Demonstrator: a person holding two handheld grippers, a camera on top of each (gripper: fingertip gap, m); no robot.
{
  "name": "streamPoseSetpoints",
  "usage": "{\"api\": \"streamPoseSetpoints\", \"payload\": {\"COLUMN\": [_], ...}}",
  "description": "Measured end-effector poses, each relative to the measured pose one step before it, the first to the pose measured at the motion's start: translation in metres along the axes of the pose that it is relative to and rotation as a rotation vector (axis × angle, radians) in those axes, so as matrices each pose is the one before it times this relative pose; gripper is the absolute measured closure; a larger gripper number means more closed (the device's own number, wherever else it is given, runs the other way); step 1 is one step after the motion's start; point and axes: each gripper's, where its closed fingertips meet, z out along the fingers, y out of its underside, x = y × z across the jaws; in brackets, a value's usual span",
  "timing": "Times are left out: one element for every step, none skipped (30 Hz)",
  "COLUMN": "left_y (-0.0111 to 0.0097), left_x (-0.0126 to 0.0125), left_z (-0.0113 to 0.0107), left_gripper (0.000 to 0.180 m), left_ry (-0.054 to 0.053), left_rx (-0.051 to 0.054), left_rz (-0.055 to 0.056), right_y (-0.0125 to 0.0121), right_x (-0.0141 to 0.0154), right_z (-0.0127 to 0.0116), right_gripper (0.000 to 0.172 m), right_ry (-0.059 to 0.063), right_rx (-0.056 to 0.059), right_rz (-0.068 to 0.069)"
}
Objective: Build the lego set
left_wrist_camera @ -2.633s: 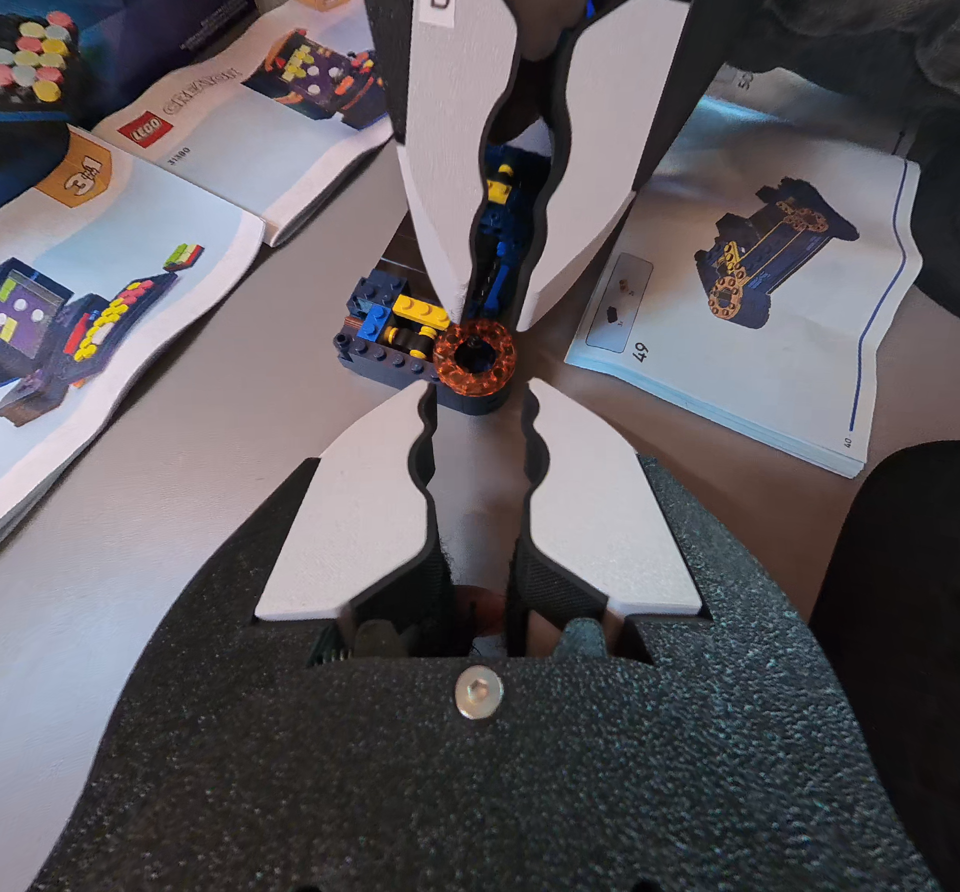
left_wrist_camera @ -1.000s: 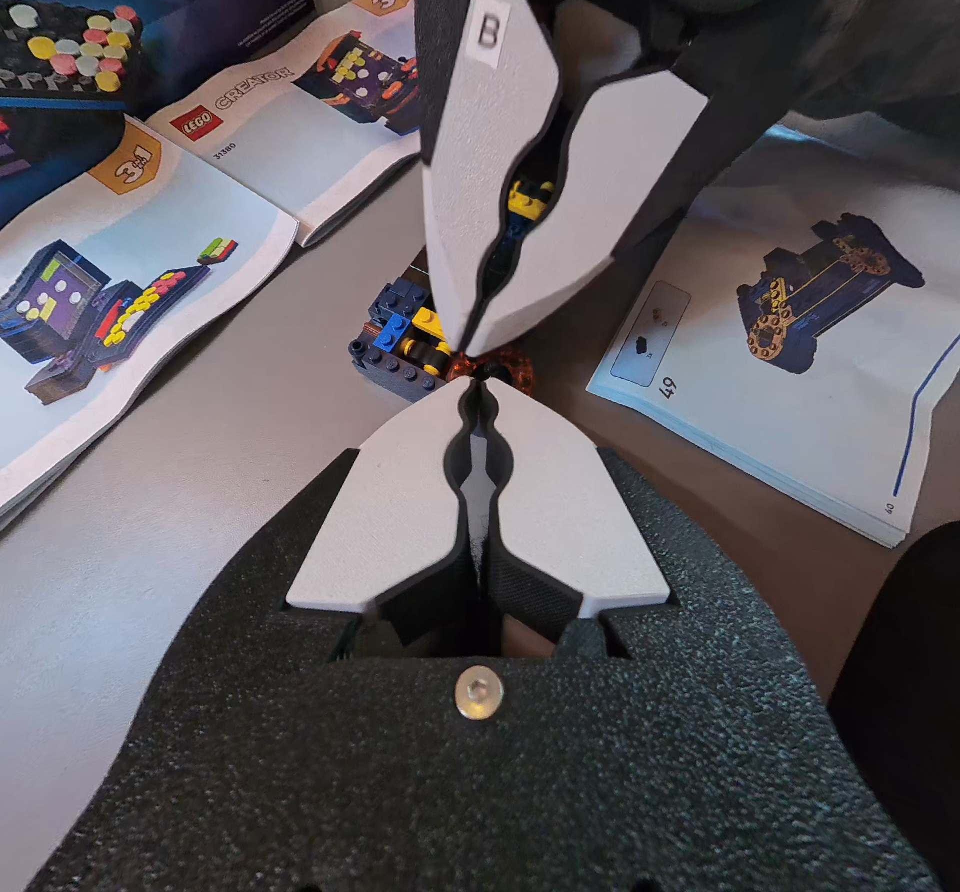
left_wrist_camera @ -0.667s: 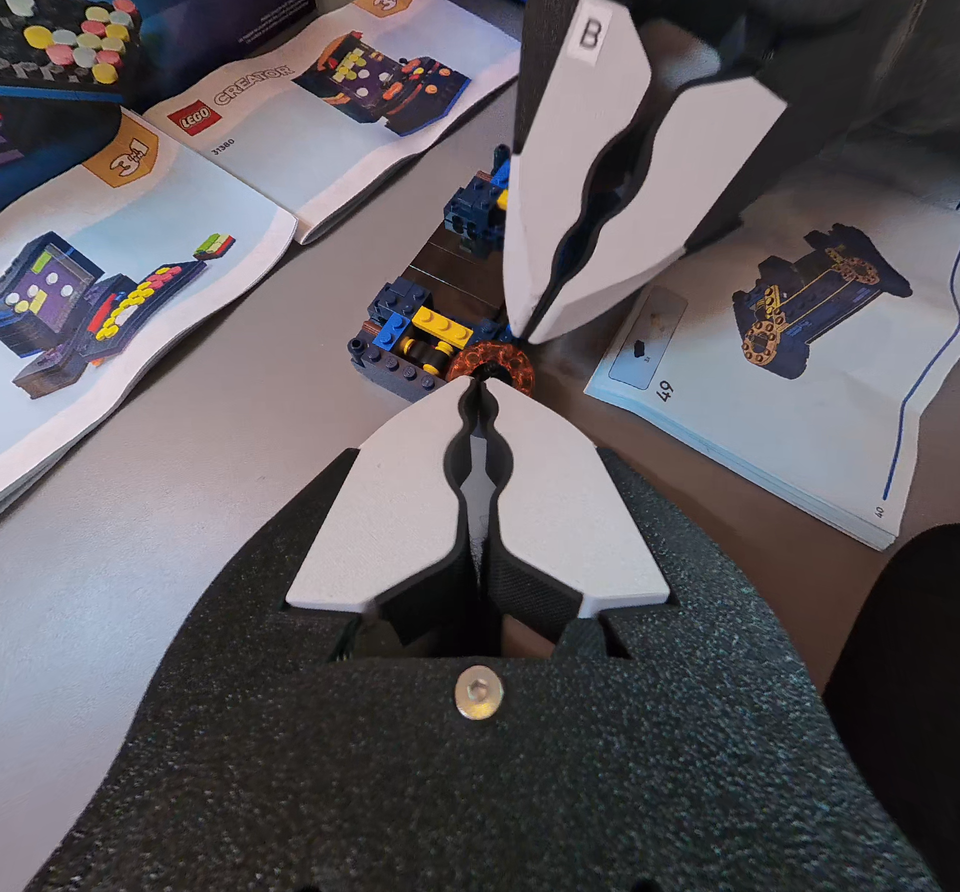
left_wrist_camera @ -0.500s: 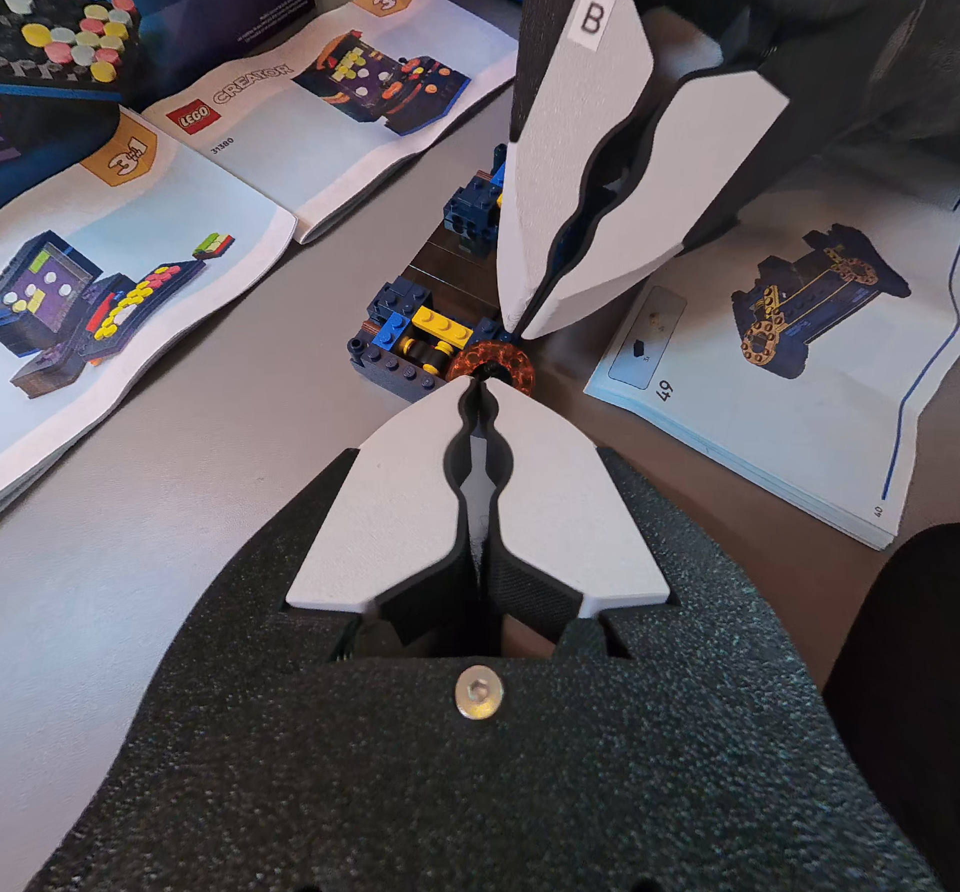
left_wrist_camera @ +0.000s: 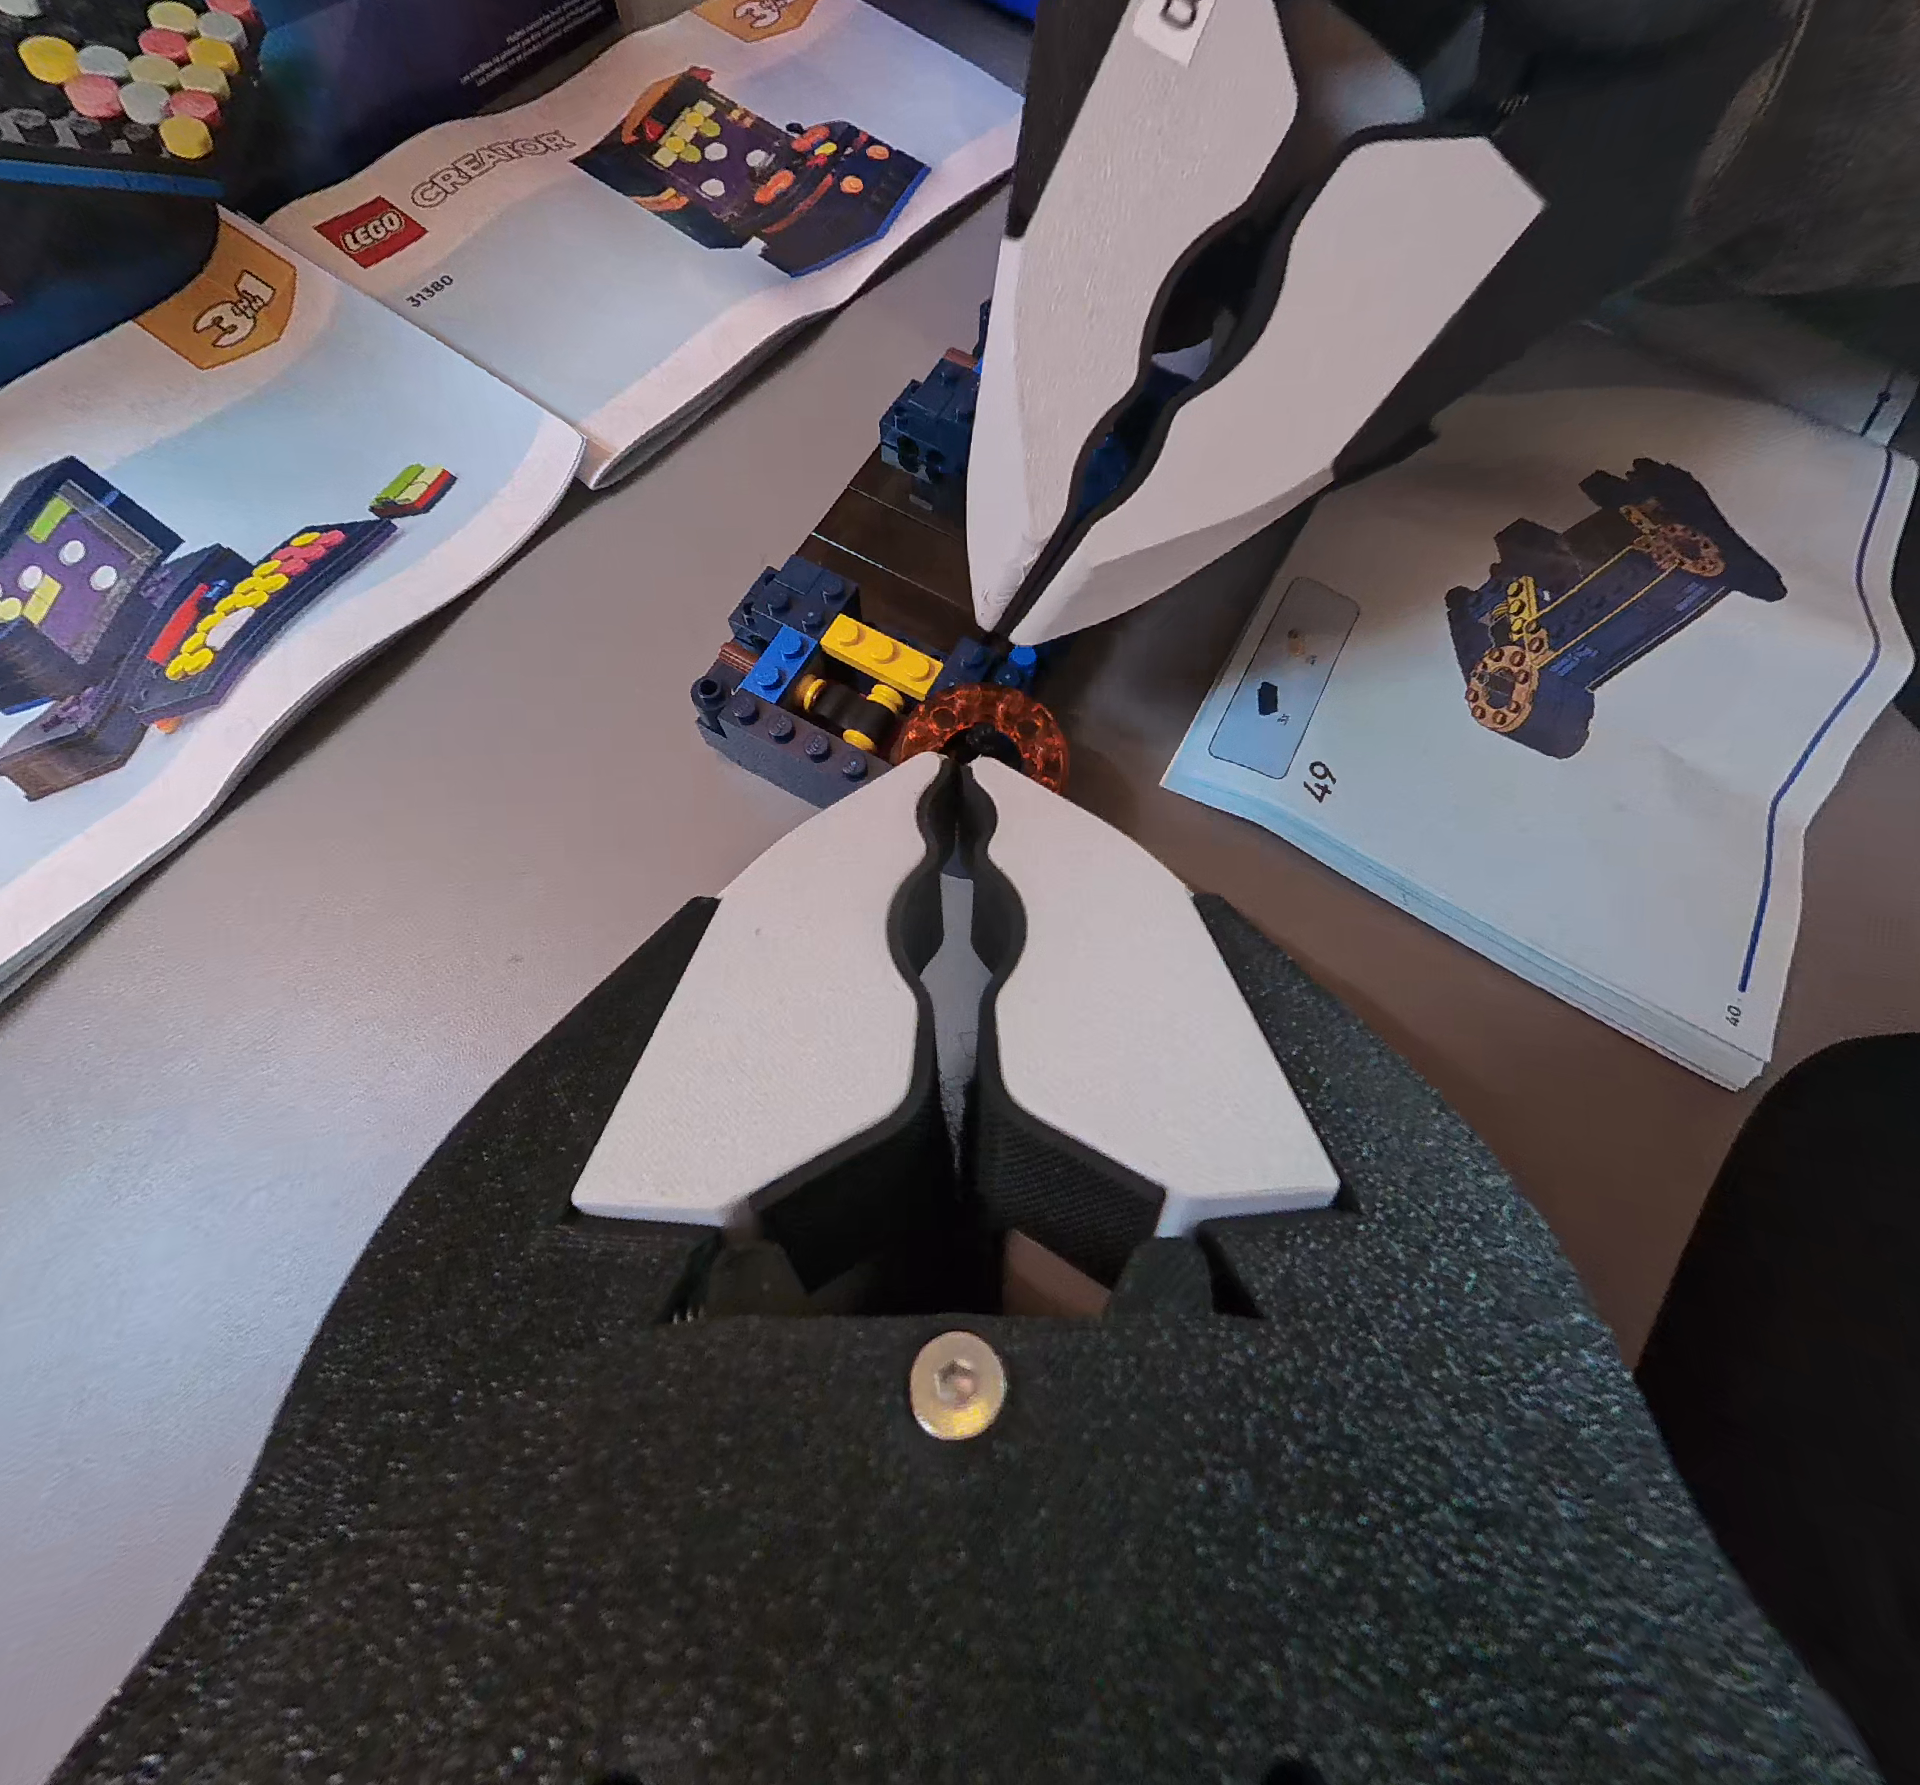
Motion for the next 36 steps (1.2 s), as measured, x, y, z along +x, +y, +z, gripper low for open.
{"api": "streamPoseSetpoints", "payload": {"left_y": [0.00015, 0.00001, 0.00004, 0.00015, -0.00015, -0.00009, -0.00015, -0.00004, 0.00040, 0.00053, -0.00041, -0.00217, -0.00410, -0.00405, -0.00144, 0.00059, 0.00158, 0.00230, 0.00274, 0.00221, 0.00149, 0.00107, 0.00120, 0.00117, -0.00040, 0.00054, 0.00008, -0.00003, -0.00001, 0.00049, -0.00037, -0.00024, -0.00027, -0.00038, -0.00074, -0.00076], "left_x": [0.00005, -0.00006, -0.00001, 0.00006, -0.00001, 0.00012, 0.00006, -0.00005, -0.00029, -0.00050, 0.00029, 0.00105, 0.00126, -0.00022, -0.00064, -0.00053, -0.00088, 0.00078, 0.00166, 0.00160, 0.00153, 0.00048, -0.00013, -0.00065, -0.00186, -0.00116, -0.00063, -0.00010, 0.00008, 0.00032, 0.00036, 0.00071, 0.00124, 0.00113, -0.00069, -0.00040], "left_z": [-0.00034, -0.00028, -0.00021, -0.00020, -0.00001, 0.00004, -0.00005, -0.00027, -0.00079, -0.00122, -0.00143, -0.00136, -0.00122, -0.00051, 0.00007, 0.00036, 0.00069, 0.00083, 0.00103, 0.00118, 0.00114, 0.00124, 0.00115, 0.00083, -0.00017, -0.00039, -0.00055, -0.00041, -0.00002, 0.00021, 0.00013, 0.00003, 0.00007, 0.00020, 0.00009, 0.00021], "left_gripper": [0.180, 0.180, 0.180, 0.180, 0.180, 0.180, 0.180, 0.180, 0.180, 0.180, 0.177, 0.176, 0.176, 0.174, 0.171, 0.165, 0.155, 0.146, 0.143, 0.142, 0.140, 0.139, 0.140, 0.141, 0.144, 0.146, 0.149, 0.149, 0.149, 0.149, 0.149, 0.149, 0.149, 0.149, 0.150, 0.150], "left_ry": [0.0051, 0.0033, -0.0025, -0.0055, -0.0046, 0.0009, 0.0059, 0.0074, 0.0060, 0.0026, 0.0051, 0.0089, 0.0082, -0.0023, -0.0053, -0.0052, -0.0078, 0.0030, 0.0098, 0.0086, 0.0094, 0.0038, 0.0016, -0.0006, -0.0095, -0.0026, 0.0008, 0.0034, 0.0042, 0.0050, 0.0050, 0.0090, 0.0127, 0.0116, -0.0007, 0.0015], "left_rx": [0.0026, 0.0007, -0.0041, -0.0042, -0.0013, 0.0037, 0.0059, 0.0020, -0.0022, -0.0031, 0.0015, 0.0135, 0.0249, 0.0237, 0.0081, -0.0041, -0.0088, -0.0145, -0.0175, -0.0141, -0.0078, -0.0031, -0.0038, -0.0036, 0.0070, 0.0003, 0.0029, 0.0028, 0.0036, 0.0012, 0.0051, 0.0044, 0.0043, 0.0045, 0.0070, 0.0062], "left_rz": [0.0020, 0.0033, 0.0185, 0.0266, 0.0210, 0.0173, 0.0041, -0.0023, 0.0032, 0.0035, -0.0003, -0.0015, -0.0038, -0.0064, -0.0019, 0.0065, 0.0080, 0.0082, 0.0066, 0.0057, 0.0048, 0.0000, -0.0025, -0.0014, 0.0005, -0.0006, -0.0013, 0.0013, 0.0033, 0.0067, 0.0071, 0.0024, -0.0012, -0.0016, -0.0035, -0.0026], "right_y": [0.00176, 0.00200, 0.00207, 0.00180, 0.00145, 0.00153, 0.00150, 0.00068, 0.00028, -0.00011, -0.00015, 0.00007, 0.00012, 0.00021, 0.00029, 0.00013, 0.00002, 0.00008, 0.00000, 0.00007, 0.00017, 0.00067, 0.00155, 0.00113, -0.00023, -0.00025, -0.00041, -0.00044, -0.00024, -0.00010, -0.00004, -0.00002, -0.00003, 0.00005, -0.00007, 0.00001], "right_x": [-0.00065, -0.00077, -0.00085, -0.00100, -0.00060, -0.00036, -0.00034, -0.00054, -0.00015, -0.00005, -0.00004, 0.00008, 0.00023, 0.00027, 0.00038, 0.00015, 0.00007, -0.00006, -0.00007, -0.00008, -0.00004, -0.00011, 0.00006, 0.00004, -0.00004, -0.00032, -0.00037, -0.00045, -0.00022, -0.00029, -0.00019, -0.00008, -0.00004, -0.00001, -0.00001, -0.00009], "right_z": [0.00065, 0.00083, 0.00083, 0.00076, 0.00079, 0.00080, 0.00077, 0.00042, 0.00037, 0.00034, 0.00005, -0.00006, -0.00014, -0.00009, -0.00014, -0.00008, -0.00002, -0.00001, -0.00007, -0.00010, -0.00016, -0.00003, 0.00021, 0.00028, 0.00012, 0.00014, 0.00025, 0.00025, 0.00025, 0.00014, -0.00004, -0.00003, 0.00003, -0.00006, 0.00004, 0.00003], "right_gripper": [0.172, 0.172, 0.172, 0.172, 0.172, 0.172, 0.172, 0.172, 0.172, 0.172, 0.172, 0.172, 0.172, 0.172, 0.172, 0.172, 0.172, 0.172, 0.172, 0.172, 0.172, 0.172, 0.172, 0.172, 0.172, 0.172, 0.172, 0.172, 0.172, 0.172, 0.172, 0.172, 0.172, 0.172, 0.172, 0.172], "right_ry": [-0.0068, -0.0066, -0.0063, -0.0058, -0.0025, -0.0014, -0.0011, -0.0033, -0.0017, -0.0015, -0.0020, -0.0020, -0.0010, 0.0002, 0.0016, 0.0014, 0.0012, 0.0012, 0.0008, 0.0003, 0.0001, -0.0004, 0.0001, 0.0014, 0.0009, -0.0026, -0.0022, -0.0010, -0.0004, -0.0010, -0.0007, -0.0006, -0.0013, -0.0007, 0.0000, 0.0007], "right_rx": [-0.0030, -0.0047, -0.0067, -0.0066, -0.0066, -0.0077, -0.0085, -0.0031, 0.0002, 0.0033, 0.0035, 0.0022, 0.0009, 0.0004, -0.0010, -0.0014, -0.0010, -0.0009, -0.0009, -0.0010, -0.0018, -0.0046, -0.0095, -0.0057, 0.0026, 0.0007, 0.0003, 0.0006, 0.0004, 0.0001, 0.0002, 0.0009, 0.0014, 0.0012, 0.0005, -0.0004], "right_rz": [-0.0014, 0.0001, -0.0010, -0.0047, -0.0063, -0.0069, -0.0056, -0.0035, 0.0008, 0.0024, 0.0020, 0.0015, 0.0021, 0.0025, 0.0011, -0.0008, -0.0012, -0.0016, -0.0017, -0.0014, -0.0022, -0.0021, -0.0017, -0.0023, -0.0008, 0.0016, 0.0002, -0.0017, -0.0019, -0.0016, -0.0006, 0.0004, 0.0017, 0.0017, 0.0001, -0.0020]}}
